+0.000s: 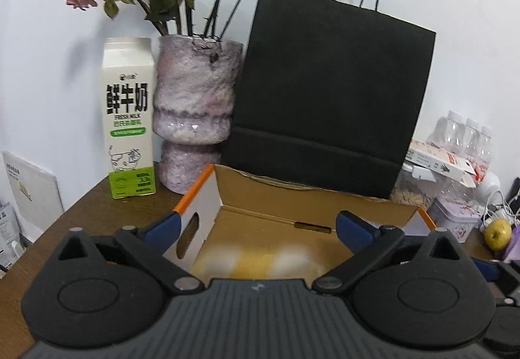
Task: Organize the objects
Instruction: 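Lower the sheep and pouch into the red box and open both tools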
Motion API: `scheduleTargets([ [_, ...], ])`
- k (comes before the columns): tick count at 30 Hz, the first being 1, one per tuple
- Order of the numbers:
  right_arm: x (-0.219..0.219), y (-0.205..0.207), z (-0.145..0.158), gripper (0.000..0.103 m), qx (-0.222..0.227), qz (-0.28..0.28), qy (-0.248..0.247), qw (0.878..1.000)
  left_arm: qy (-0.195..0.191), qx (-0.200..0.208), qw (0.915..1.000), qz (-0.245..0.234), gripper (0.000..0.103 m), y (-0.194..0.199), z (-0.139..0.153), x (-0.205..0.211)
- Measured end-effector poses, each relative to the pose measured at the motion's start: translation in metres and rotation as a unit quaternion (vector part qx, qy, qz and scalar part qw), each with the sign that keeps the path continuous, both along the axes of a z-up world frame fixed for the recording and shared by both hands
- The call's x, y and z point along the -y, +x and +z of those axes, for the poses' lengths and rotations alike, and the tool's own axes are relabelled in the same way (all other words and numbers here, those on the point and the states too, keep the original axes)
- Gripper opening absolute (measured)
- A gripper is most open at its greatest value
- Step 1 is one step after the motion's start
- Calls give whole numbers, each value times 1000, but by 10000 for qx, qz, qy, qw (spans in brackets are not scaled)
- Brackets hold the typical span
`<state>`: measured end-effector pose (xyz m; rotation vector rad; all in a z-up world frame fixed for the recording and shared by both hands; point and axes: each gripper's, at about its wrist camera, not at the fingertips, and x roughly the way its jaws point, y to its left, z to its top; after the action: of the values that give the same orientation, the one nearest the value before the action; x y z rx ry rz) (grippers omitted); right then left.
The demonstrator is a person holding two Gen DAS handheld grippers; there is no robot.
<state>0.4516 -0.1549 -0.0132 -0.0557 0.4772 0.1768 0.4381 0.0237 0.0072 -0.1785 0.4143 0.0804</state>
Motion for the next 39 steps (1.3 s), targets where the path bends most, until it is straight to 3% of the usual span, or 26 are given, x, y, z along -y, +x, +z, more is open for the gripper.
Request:
scheduleTargets([
  [1, 0, -1, 1, 93, 37, -43, -8, 10000, -34, -10, 10000, 14, 103, -1, 0, -1],
  [6, 3, -1, 3, 100, 16, -85, 59, 9999, -88, -73, 9999, 29, 103, -1, 3, -2],
  [24, 2, -42, 30, 103, 209, 170, -6, 9996, -130, 242, 9996, -97, 103, -42, 30, -1],
  [39, 19, -82, 34, 103, 281, 178, -16, 9994, -55, 357, 9990, -248, 103, -89, 37, -5],
])
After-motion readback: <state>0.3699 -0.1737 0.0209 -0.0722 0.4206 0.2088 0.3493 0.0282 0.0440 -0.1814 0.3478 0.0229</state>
